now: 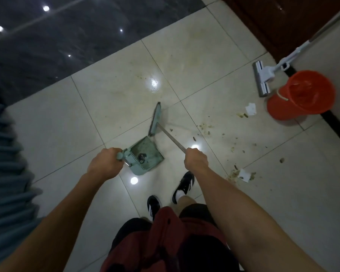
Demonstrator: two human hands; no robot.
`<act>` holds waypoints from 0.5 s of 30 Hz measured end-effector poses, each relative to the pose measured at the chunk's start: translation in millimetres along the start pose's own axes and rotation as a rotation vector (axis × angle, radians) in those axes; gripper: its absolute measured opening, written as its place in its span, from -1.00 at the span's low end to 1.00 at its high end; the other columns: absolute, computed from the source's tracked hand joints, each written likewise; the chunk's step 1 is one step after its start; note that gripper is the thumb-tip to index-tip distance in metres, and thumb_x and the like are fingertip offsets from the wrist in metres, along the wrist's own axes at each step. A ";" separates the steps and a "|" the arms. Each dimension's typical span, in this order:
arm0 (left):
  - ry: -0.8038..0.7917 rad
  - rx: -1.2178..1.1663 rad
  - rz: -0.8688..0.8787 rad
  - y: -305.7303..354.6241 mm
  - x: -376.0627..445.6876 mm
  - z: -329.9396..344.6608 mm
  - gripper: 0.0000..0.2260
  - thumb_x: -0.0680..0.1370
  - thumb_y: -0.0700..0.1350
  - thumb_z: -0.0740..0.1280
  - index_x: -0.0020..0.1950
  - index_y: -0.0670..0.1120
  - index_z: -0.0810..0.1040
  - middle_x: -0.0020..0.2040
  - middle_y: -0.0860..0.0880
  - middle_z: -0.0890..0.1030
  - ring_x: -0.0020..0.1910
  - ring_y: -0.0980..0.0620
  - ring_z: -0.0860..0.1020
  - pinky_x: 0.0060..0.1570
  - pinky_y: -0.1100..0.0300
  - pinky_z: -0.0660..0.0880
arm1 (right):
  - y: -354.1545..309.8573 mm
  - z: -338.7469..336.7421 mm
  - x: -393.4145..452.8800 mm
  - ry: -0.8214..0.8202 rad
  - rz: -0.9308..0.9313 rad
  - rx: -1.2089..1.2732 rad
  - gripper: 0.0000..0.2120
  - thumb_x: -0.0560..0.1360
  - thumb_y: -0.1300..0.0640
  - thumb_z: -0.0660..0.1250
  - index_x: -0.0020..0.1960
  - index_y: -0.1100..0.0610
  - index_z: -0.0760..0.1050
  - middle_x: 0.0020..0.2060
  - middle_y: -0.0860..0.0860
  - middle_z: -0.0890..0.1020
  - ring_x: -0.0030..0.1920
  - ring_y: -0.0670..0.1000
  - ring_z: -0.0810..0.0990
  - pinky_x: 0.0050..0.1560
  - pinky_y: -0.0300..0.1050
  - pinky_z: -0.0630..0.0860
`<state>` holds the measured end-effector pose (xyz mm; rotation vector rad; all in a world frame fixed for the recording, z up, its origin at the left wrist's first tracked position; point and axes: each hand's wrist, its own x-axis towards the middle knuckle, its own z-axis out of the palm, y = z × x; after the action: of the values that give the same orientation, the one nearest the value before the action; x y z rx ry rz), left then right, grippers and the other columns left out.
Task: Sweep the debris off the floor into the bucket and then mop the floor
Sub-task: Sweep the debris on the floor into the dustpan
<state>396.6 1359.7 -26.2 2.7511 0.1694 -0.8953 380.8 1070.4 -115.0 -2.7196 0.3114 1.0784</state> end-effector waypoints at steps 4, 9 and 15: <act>-0.008 0.037 0.011 23.8 26.4 -13.6 -0.90 0.58 -0.16 0.33 -0.10 -0.03 0.60 -0.25 0.01 0.59 -0.27 0.03 0.56 -0.29 0.14 0.52 | 12.8 -20.1 21.4 -0.031 -0.002 -0.028 -0.72 0.56 0.27 0.24 0.26 0.15 0.48 0.06 0.06 0.61 0.02 0.07 0.64 -0.15 -0.13 0.48; -0.018 0.056 0.043 42.6 49.4 -29.2 -0.91 0.56 -0.17 0.33 -0.08 -0.05 0.61 -0.25 0.01 0.58 -0.27 0.03 0.55 -0.26 0.15 0.51 | 23.1 -30.7 26.9 -0.049 0.079 -0.022 -0.72 0.55 0.30 0.23 0.24 0.16 0.49 -0.09 0.05 0.56 -0.11 0.06 0.59 -0.18 -0.11 0.47; -0.060 0.090 0.155 47.4 69.8 -41.8 -0.92 0.54 -0.15 0.34 -0.10 -0.02 0.62 -0.21 -0.03 0.62 -0.24 -0.04 0.59 -0.19 0.10 0.58 | 24.9 -22.6 10.9 -0.053 0.173 0.019 -0.74 0.55 0.28 0.22 0.22 0.15 0.50 0.07 0.07 0.61 0.03 0.08 0.62 -0.06 -0.08 0.52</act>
<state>485.0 1327.5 -25.7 2.7687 -0.0958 -0.9637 396.6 1039.4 -109.0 -2.6821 0.5536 1.1825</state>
